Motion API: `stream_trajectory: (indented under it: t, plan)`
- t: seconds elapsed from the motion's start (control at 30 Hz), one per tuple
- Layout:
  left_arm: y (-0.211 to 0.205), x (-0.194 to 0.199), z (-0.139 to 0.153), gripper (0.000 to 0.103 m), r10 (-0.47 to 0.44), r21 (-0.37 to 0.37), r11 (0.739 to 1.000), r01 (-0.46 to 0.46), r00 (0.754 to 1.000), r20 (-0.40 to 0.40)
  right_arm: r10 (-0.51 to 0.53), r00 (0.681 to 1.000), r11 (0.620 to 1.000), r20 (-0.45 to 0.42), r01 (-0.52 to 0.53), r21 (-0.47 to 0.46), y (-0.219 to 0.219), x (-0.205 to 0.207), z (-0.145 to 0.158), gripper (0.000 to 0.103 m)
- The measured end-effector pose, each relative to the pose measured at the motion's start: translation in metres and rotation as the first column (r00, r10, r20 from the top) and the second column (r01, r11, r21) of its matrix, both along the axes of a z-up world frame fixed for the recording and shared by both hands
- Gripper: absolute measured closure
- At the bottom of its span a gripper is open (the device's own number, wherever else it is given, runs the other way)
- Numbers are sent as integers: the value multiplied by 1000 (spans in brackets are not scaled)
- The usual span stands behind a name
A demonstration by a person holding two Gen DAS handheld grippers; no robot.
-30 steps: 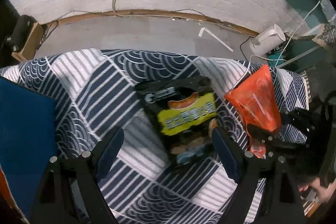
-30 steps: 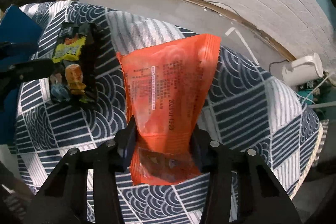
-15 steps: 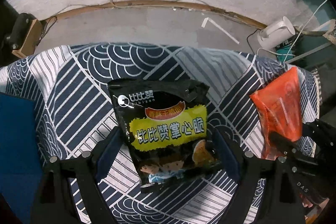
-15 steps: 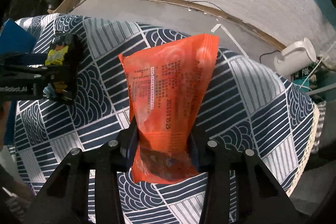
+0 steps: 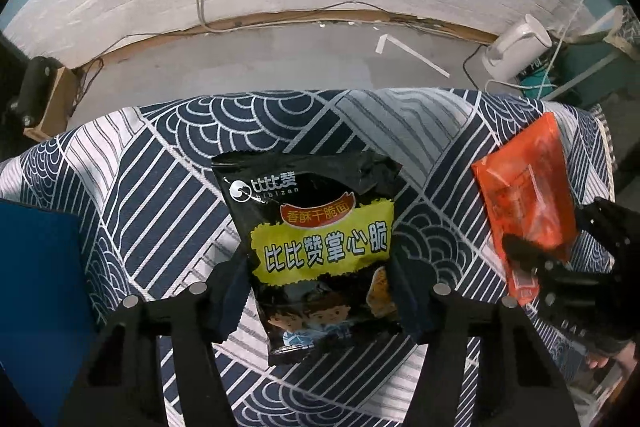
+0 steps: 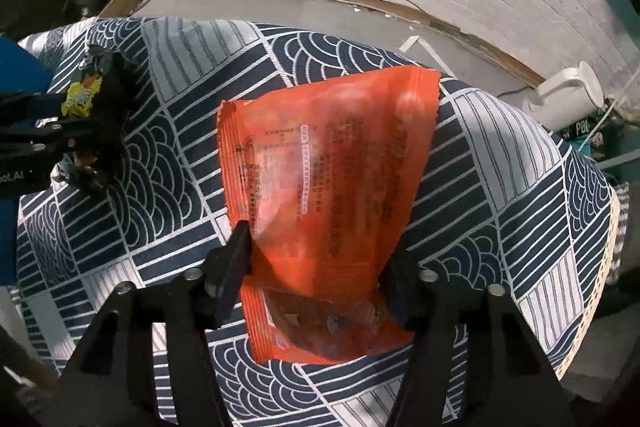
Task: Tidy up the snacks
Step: 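Lift both held packets and carry them over the cardboard box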
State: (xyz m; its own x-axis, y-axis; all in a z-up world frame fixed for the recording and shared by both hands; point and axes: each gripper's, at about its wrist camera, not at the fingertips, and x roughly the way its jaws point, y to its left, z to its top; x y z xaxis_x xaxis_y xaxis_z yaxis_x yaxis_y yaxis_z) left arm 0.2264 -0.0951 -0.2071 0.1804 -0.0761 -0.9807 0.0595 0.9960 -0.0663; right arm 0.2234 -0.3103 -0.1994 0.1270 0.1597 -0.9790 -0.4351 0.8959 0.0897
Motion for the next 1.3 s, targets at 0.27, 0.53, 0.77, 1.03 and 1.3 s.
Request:
stream_trajectory:
  t: [0.27,0.53,0.77,1.03,1.3]
  plan:
    - [17,-17,11,42,-22,17,1000,22,1000,14,38,999,999,-3,-38,1,5,-7,8,69]
    - [21,-51,45,42,-126,91,989,118,988,92,38,999,999,11,-38,25,1,-16,34,69]
    - [26,-76,77,42,-177,121,980,160,973,146,61,996,997,58,-64,44,11,-32,68,69]
    - [42,-111,117,42,-213,155,971,179,949,233,60,992,995,108,-68,72,29,-52,109,69]
    - [72,-141,149,42,-192,149,977,154,937,292,80,986,993,146,-93,78,56,-75,146,69]
